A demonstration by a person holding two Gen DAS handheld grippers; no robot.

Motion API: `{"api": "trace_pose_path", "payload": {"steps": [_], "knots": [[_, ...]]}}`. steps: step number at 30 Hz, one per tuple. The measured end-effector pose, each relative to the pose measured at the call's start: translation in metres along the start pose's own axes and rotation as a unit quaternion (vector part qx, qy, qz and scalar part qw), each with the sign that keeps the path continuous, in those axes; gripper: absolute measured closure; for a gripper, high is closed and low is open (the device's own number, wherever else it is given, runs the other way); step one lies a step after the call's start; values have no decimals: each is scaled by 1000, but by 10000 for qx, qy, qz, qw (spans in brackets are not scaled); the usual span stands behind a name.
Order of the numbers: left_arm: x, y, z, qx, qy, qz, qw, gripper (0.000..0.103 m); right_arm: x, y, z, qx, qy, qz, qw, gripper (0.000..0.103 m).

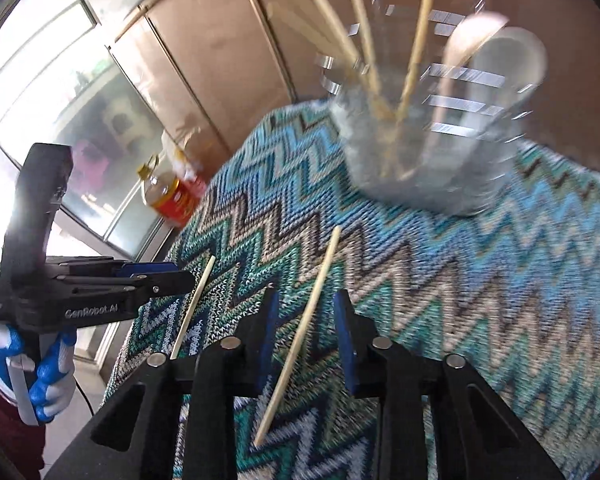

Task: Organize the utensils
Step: 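Lower both tools toward the remaining chopsticks on the cloth, then grasp a chopstick with the left tool while the right tool grasps the last chopstick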

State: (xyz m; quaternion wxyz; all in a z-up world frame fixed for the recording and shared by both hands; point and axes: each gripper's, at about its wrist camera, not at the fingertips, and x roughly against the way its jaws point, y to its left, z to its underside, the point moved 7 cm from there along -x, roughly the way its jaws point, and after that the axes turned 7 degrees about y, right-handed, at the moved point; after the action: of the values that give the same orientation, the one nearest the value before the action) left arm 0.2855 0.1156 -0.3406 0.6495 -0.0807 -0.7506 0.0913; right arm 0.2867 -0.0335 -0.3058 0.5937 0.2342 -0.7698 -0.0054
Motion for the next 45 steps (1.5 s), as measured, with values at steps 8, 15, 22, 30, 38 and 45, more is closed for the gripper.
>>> {"api": "trace_pose_path", "payload": {"steps": [8,15,22,30,38,45], "knots": [[-11,5,-5,-146,193,-23,9997,89,-39,-2,-17,-169,415,72,9990,86],[-28,13,-9,-116,398,-9,9991,95,-61,-2,-20,-95,687,319,9971,88],[-33,9,-16,-242,460,-215,9984,96,-65,2,-23,-19,722,421,9965,88],[-39,-8,-20,-197,363,-544,9977,98,-60,2,-21,-74,606,205,9979,98],[-24,-26,-4,21,-10,-539,9985,98,-1,15,-2,225,-62,-113,9997,98],[40,-44,18,-54,-814,-410,9958,98,64,24,17,428,-864,-313,9948,98]]}}
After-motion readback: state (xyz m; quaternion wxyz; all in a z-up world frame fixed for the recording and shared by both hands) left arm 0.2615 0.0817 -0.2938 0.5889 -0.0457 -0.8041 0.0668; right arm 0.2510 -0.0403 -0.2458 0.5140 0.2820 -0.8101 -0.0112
